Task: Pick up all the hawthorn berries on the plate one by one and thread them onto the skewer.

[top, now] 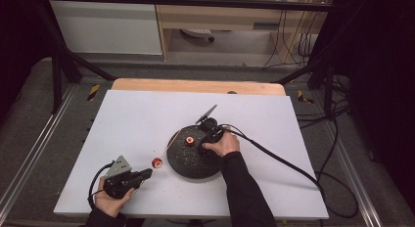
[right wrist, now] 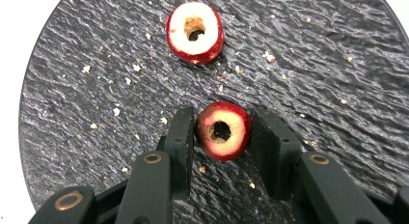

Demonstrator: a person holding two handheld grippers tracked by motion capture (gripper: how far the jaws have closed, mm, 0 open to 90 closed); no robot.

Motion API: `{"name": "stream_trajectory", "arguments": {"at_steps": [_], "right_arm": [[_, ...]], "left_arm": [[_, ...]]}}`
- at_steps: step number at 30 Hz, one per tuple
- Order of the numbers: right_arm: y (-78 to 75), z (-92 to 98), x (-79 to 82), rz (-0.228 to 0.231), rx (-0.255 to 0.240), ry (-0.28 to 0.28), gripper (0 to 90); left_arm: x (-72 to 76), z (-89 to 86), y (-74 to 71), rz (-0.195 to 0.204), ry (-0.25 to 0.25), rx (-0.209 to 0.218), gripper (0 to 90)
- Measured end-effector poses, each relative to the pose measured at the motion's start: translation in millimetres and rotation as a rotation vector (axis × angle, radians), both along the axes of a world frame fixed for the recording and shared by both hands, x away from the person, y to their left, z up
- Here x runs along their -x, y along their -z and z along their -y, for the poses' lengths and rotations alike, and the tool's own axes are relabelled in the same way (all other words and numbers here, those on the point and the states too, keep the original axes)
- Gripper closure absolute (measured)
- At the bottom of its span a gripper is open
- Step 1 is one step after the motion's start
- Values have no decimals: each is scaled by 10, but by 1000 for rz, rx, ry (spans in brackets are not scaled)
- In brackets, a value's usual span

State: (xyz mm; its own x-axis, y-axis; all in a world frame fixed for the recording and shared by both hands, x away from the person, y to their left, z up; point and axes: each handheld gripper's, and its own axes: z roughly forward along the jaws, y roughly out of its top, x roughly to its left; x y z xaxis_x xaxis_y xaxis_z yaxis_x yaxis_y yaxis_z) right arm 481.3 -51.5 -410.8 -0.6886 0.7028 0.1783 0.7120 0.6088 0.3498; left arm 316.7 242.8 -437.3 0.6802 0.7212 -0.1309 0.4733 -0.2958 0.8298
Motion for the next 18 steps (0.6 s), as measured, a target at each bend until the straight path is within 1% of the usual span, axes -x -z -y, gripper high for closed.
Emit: {"name": "stream_trajectory", "arguments": {"at_steps": [2,6,8,12,16,18], "right_arm": [[-6,5,0,2,-1,2,627],[-45,11,16,6,-22,17,628],[-65,23,22,12,-26,11,629],[-119,39,53,18,-54,20,629],[-170,58,90,32,-59,19,629],[-196,71,120,36,-74,23,629]], "left_arm": [[-1,-1,1,0,0,-1,879],[-1,2,3,1,0,-2,879],[0,3,2,2,1,-4,879],[4,9,3,4,1,-3,879],[6,10,3,4,0,-4,879],[8,11,2,6,-1,-3,879]]}}
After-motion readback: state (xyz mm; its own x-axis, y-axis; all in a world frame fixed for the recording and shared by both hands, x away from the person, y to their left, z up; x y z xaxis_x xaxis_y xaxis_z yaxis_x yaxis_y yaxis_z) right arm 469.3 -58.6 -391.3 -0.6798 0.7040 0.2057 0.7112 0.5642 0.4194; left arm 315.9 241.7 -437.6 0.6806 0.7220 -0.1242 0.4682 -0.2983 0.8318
